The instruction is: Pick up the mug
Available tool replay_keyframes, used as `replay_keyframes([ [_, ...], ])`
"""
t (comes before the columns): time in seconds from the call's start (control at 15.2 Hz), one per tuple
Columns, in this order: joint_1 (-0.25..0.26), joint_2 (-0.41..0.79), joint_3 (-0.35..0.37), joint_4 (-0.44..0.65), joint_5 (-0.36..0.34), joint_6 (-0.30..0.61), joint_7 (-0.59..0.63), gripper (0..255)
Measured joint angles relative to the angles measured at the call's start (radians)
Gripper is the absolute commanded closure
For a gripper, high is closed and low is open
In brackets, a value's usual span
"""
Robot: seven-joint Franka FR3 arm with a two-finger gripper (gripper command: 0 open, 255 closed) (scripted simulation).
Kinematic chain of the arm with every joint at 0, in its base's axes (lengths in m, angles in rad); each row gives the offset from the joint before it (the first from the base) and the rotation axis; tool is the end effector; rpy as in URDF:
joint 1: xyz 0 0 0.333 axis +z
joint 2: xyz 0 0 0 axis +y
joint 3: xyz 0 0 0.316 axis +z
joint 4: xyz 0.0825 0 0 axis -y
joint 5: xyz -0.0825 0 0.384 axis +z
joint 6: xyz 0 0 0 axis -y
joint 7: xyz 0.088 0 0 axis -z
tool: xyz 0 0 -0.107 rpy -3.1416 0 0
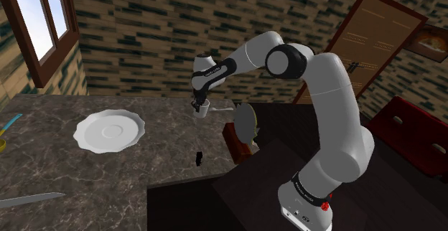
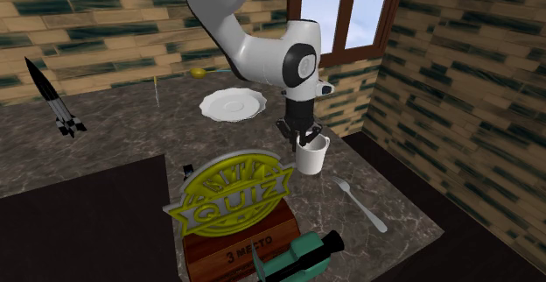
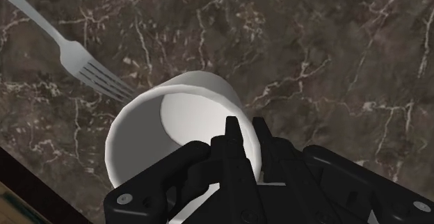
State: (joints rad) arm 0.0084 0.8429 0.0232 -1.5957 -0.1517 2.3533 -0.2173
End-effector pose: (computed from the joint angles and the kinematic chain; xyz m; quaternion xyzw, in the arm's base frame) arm 0.6805 0.0177 0.1281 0.9827 0.1755 -0.0459 0.0385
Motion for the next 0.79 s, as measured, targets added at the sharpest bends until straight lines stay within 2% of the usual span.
replay_keyframes([
  [0.79,-0.004,-0.117,0.007,-0.035,0.008,-0.082,-0.011,255],
])
